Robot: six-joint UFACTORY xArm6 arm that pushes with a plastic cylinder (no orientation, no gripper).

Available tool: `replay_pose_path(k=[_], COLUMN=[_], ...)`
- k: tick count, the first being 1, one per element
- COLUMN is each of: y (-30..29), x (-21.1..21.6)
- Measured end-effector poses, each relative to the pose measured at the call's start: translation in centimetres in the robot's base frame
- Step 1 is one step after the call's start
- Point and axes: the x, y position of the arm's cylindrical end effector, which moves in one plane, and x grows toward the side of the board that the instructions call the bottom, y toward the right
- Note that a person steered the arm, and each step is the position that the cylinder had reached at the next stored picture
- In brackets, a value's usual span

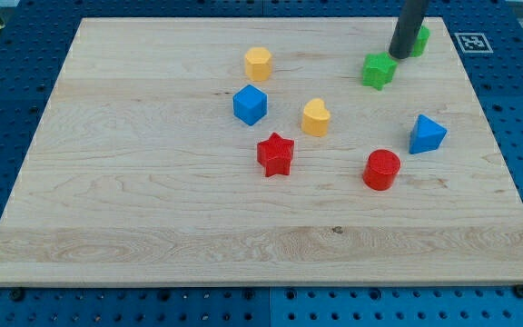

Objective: Move the green blocks a bit diagonal to each other

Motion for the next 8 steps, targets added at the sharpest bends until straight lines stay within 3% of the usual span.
replay_pose_path(k=[2, 6, 7, 8], y=[-3.6, -3.6, -3.0, 2.3], x=[2.0, 5.8, 5.8, 5.8])
